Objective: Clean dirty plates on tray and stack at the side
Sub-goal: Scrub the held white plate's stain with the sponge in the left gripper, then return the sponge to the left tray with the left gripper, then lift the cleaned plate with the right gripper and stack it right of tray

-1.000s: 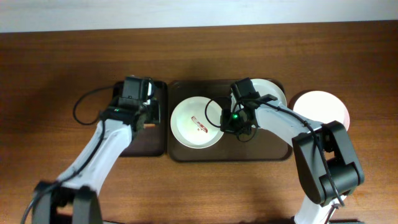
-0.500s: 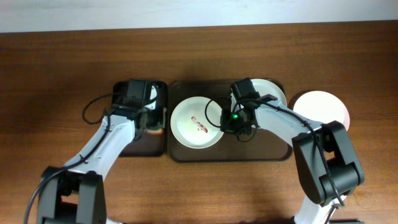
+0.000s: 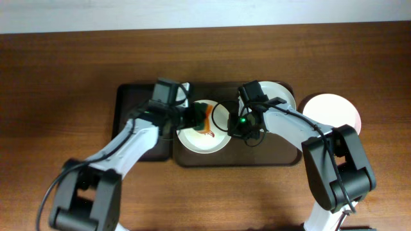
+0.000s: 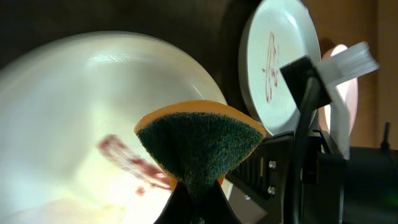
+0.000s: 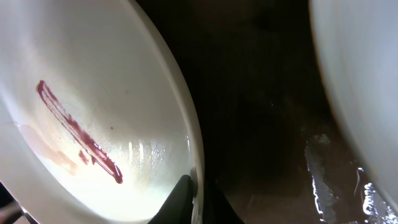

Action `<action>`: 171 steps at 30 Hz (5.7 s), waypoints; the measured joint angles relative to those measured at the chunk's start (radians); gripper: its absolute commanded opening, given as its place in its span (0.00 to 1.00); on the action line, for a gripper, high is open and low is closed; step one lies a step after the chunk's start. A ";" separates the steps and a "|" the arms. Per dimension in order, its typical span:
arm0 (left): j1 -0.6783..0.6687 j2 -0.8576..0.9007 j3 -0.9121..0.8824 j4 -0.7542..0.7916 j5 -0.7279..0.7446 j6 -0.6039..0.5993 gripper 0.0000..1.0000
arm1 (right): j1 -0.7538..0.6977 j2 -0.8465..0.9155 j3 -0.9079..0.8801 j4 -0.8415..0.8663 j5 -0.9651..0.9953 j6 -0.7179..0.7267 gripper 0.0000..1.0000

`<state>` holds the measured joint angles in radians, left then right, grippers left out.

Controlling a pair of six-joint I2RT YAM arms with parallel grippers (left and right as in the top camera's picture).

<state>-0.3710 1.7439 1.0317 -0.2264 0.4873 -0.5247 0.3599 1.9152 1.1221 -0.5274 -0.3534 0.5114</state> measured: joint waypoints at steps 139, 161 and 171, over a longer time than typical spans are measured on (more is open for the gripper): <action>0.183 -0.041 0.139 -0.548 -0.565 0.308 0.50 | 0.004 -0.109 0.040 -0.176 0.171 -0.190 0.04; 0.183 -0.104 0.144 -0.543 -0.527 0.304 0.72 | 0.250 -0.410 0.054 -0.169 0.904 -0.428 0.04; 0.183 -0.104 0.145 -0.537 -0.527 0.304 0.72 | 0.409 -0.411 0.054 -0.087 1.317 -0.461 0.04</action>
<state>-0.1875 1.6398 1.1763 -0.7631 -0.0395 -0.2203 0.7689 1.5043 1.1763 -0.6144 0.9638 0.0502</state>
